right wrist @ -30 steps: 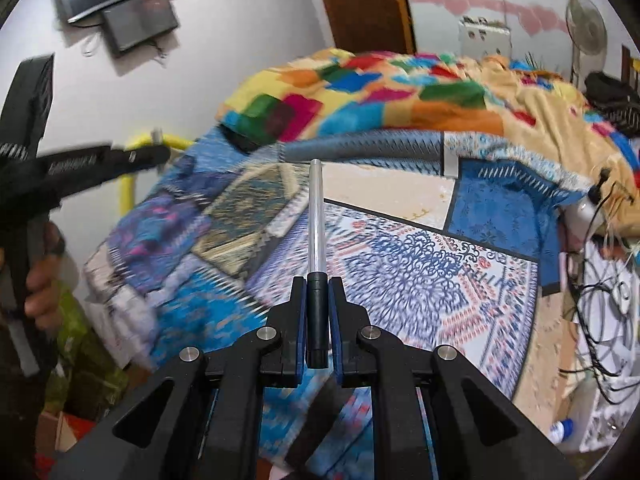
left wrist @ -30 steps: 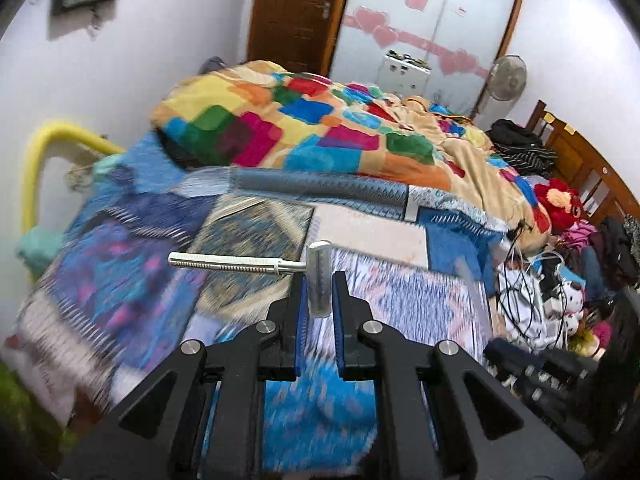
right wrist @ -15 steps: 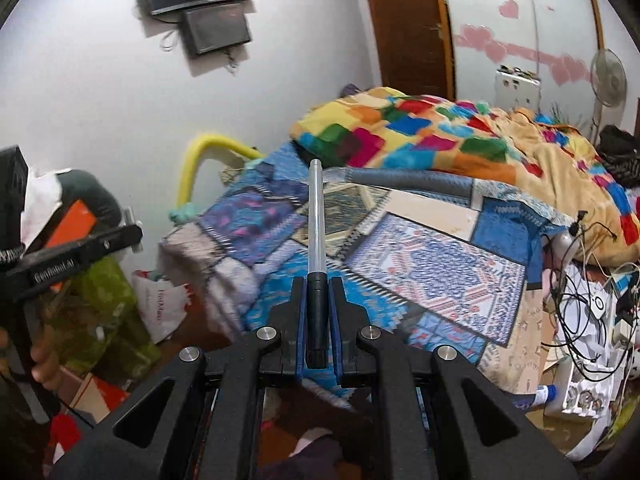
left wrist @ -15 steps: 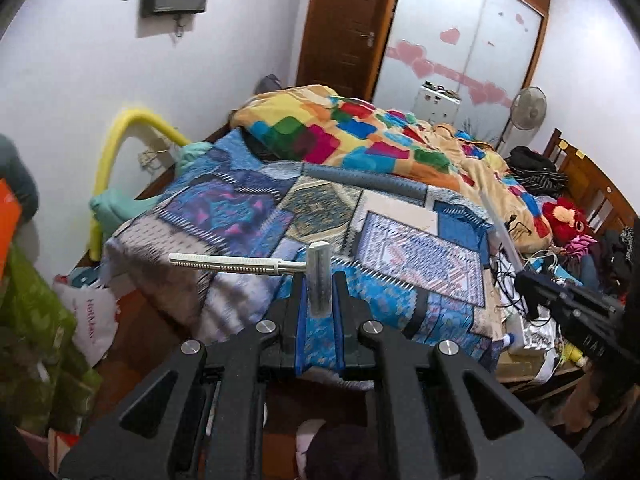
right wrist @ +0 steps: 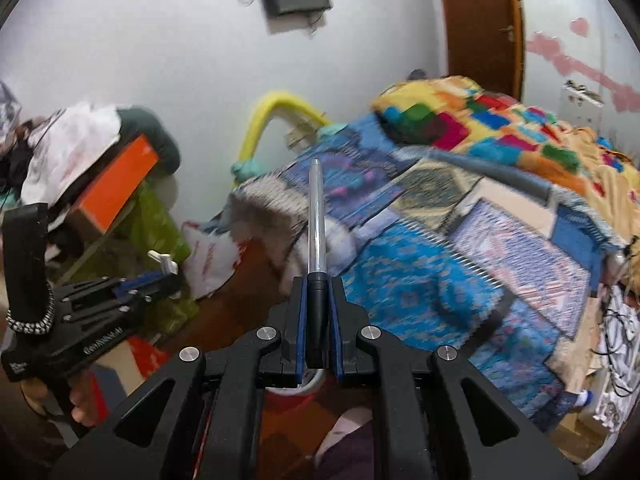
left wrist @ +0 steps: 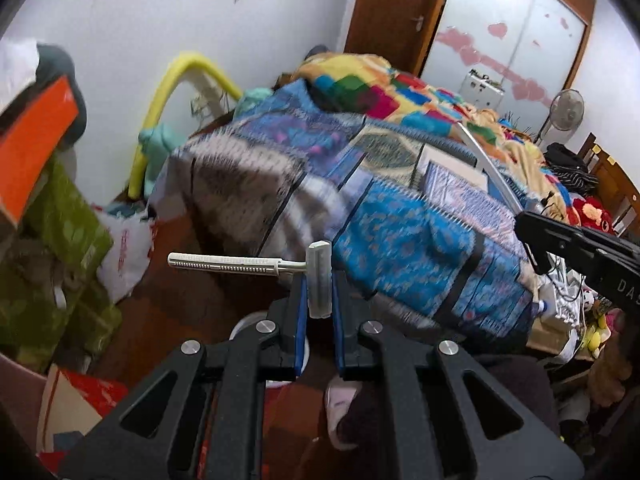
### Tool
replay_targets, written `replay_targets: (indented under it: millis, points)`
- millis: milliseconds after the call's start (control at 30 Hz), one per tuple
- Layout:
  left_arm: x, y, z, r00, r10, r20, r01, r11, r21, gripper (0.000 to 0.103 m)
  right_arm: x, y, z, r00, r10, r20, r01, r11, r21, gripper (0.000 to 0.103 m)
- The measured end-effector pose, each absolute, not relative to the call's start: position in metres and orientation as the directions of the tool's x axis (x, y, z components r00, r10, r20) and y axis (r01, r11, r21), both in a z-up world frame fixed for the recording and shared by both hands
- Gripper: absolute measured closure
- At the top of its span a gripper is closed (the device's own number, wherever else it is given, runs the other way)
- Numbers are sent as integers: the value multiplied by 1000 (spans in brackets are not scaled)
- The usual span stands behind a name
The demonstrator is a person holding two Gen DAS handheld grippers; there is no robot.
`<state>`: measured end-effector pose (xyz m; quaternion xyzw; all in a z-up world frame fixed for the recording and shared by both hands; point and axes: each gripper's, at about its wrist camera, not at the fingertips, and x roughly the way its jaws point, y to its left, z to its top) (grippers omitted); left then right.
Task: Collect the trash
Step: 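Carry the white razor with the left tool while the right tool carries the clear tube to the bin, then open the left tool over the bin while the right tool releases the clear tube into it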
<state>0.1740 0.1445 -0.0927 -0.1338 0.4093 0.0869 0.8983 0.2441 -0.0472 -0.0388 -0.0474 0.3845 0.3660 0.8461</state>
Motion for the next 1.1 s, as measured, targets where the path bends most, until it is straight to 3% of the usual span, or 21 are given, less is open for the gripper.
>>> replay_targets:
  millis: [633, 1033, 1100]
  points:
    - [197, 192, -240, 458, -81, -885, -329, 910, -253, 92, 260, 83, -184, 69, 448, -891, -740, 622, 255, 93]
    - [213, 215, -285, 408, -145, -901, -396, 861, -318, 93, 284, 125, -243, -42, 392, -919, -738, 608, 293, 93]
    - [216, 220, -285, 415, -137, -900, -415, 851, -321, 92, 289, 131, -247, -74, 393, -917, -726, 608, 320, 89]
